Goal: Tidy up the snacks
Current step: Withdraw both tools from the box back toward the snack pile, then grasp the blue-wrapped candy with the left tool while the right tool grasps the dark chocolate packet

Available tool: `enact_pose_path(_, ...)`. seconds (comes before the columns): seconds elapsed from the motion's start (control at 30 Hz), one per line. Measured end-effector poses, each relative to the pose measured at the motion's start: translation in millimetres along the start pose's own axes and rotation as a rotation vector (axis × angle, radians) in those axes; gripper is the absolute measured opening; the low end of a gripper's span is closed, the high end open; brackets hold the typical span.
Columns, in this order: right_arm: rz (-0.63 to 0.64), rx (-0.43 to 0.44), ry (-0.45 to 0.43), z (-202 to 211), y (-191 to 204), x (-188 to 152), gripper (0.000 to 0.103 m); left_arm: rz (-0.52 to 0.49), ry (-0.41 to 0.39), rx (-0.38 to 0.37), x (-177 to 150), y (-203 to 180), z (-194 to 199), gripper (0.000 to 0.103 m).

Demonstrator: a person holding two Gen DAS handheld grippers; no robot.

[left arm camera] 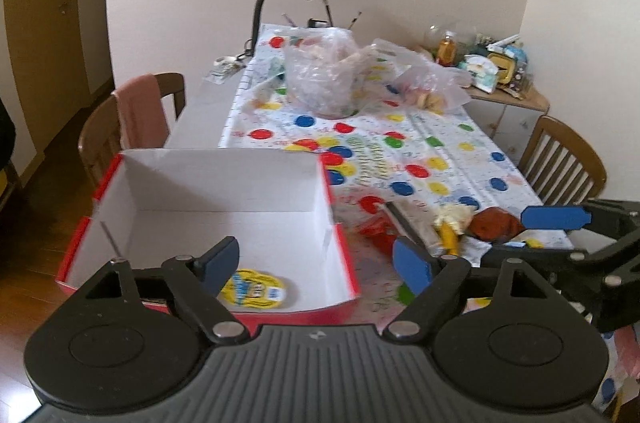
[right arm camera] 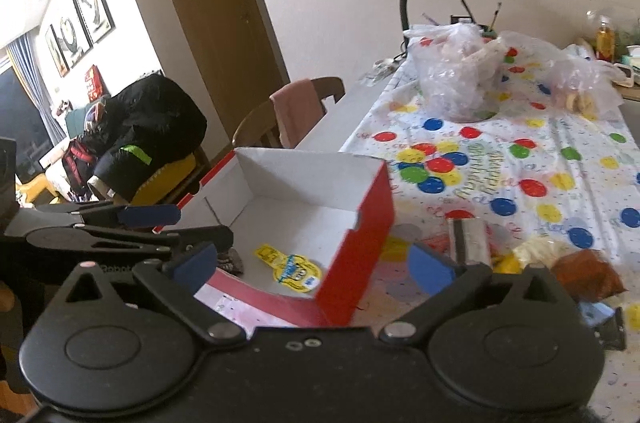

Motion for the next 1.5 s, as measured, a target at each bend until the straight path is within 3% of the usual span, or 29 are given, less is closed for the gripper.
enact_pose_path(0.37, 0.009, -0.116, 0.0, 51, -80, -24, 0.103, -0.013, 0.063, -0.063, -14, -67, -37, 0.085)
enact_pose_path(0.6, -0.01, -0.199, 0.022, 68, -139, -39, 0.103, -0.024, 0.157, -0.105, -36, -99, -73, 0.085)
enact_pose_path(0.93, -0.03, -0.261, 0.109, 46, -210, -68, 0.103, -0.12, 0.26, -0.12, -61, -135, -127, 0.085)
enact_pose_path(1.23, -0.046, -0.29, 0.221, 8, -260, -100, 0.1, -0.153, 0.371, -0.062, -81, -134, -178, 0.084)
enact_pose_path(1.5, -0.054, -0.261, 0.268, -10, -270, -112, 0.096, -0.183, 0.427, -0.068, -89, -138, -202, 0.059)
Point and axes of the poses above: each gripper's, at about its wrist camera, not at the fingertips, and z roughly against the way its jaws point, y to its left, x to its top, the point moved 7 cm from there along -z, roughly the way its jaws point, and after that the axes turned 7 degrees about -y, right-handed, at the moved point
